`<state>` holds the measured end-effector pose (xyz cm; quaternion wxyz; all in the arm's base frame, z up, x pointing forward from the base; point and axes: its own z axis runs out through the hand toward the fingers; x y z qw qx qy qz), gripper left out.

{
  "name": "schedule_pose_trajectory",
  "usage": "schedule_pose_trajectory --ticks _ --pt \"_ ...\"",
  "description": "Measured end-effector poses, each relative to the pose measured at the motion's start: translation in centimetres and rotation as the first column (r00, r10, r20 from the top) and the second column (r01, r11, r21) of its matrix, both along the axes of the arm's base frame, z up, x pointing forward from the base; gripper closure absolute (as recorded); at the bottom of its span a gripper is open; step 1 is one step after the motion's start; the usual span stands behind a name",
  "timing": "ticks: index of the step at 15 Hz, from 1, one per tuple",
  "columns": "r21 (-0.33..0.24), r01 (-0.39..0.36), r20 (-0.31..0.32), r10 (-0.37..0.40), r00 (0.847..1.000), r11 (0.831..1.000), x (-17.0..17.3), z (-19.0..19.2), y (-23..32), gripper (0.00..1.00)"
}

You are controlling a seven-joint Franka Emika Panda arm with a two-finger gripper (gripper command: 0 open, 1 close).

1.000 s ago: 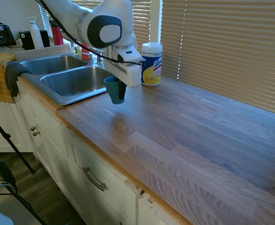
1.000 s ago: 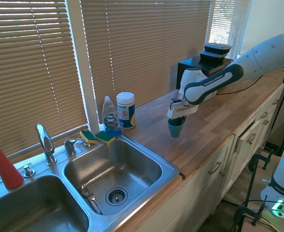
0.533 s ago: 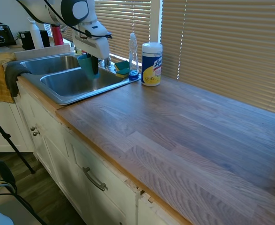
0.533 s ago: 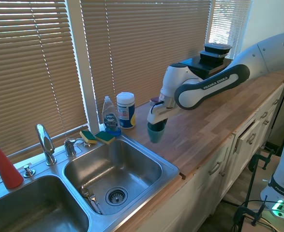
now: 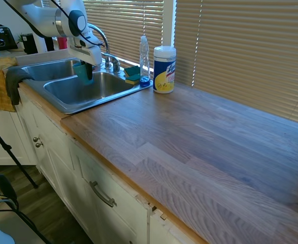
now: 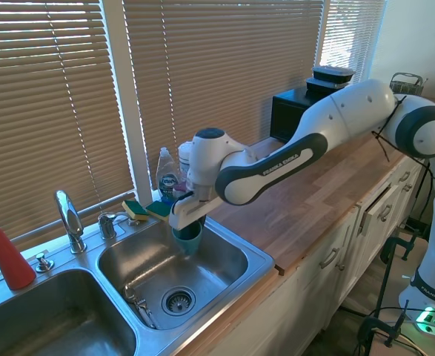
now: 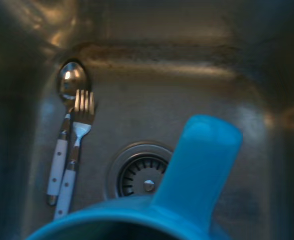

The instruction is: Put the mug in the sink

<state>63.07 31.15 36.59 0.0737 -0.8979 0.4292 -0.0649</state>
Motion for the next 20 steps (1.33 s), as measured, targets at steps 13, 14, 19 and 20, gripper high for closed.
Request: schedule_pose_trajectory --ticks 13,14,19,20 --pt "-0.045 0.079 -0.067 -0.082 0.994 0.996 8.0 -15.3 1.8 1.00" --pt "-0.047 0.082 -0.067 -0.085 0.994 0.996 8.3 -15.8 1.7 1.00" --pt "-0.059 0.094 -0.069 -0.098 0.993 0.994 8.9 -17.0 1.4 0.00" --pt "-0.062 0.096 -0.068 -0.100 0.993 0.993 9.0 -17.3 1.3 0.00"
